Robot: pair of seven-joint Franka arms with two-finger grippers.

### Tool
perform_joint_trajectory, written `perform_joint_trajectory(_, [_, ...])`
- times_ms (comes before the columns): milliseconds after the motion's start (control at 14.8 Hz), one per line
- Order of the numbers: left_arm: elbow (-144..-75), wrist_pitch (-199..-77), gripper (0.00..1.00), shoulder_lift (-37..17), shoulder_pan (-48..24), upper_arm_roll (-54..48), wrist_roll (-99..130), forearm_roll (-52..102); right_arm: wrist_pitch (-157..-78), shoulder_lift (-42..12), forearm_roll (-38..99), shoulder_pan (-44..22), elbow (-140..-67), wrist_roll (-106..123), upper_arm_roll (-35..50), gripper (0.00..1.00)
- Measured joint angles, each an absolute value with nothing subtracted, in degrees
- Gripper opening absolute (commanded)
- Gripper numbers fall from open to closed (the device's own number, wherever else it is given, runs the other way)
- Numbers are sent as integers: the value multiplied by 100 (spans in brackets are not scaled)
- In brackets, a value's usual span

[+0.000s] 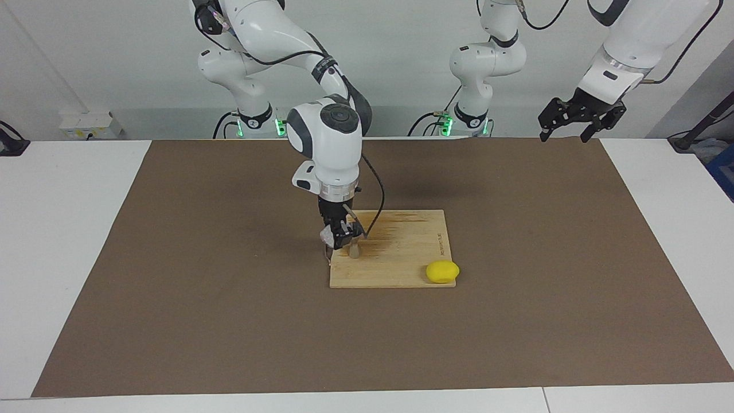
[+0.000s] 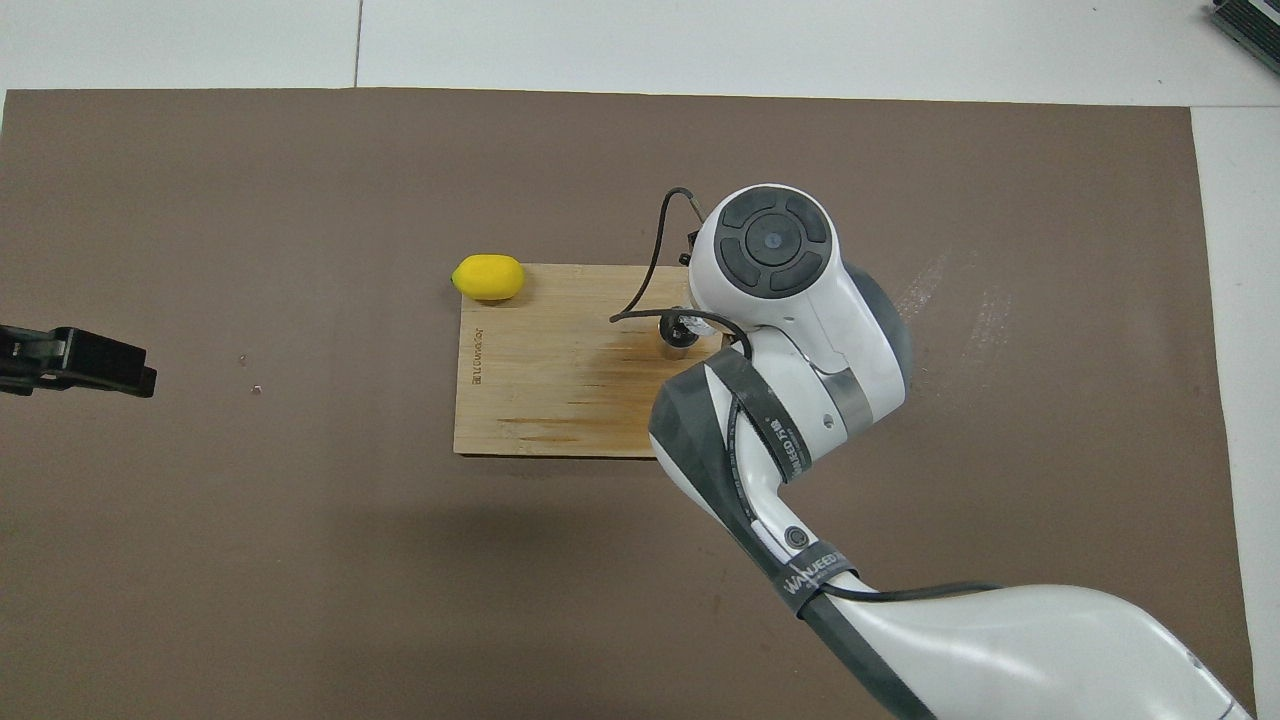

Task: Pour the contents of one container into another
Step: 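Turn the glass cup upright and carry it back with the right gripper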

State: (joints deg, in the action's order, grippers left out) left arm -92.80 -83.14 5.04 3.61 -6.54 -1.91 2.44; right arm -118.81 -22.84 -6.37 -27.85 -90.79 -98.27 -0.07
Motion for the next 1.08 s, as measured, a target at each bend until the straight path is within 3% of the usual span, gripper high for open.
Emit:
perform_joint_trajectory(745, [-9218,-8368,100,507,407,-685,-103,244,-11867,-2283,349,-2463,-9056,-9520,-12,6])
perform_joint_trajectory(1084, [-9218,-8365,100,507,407,-701,-103,244,-11808,-2285,1263,-2006,-9076,-8748,-21,5])
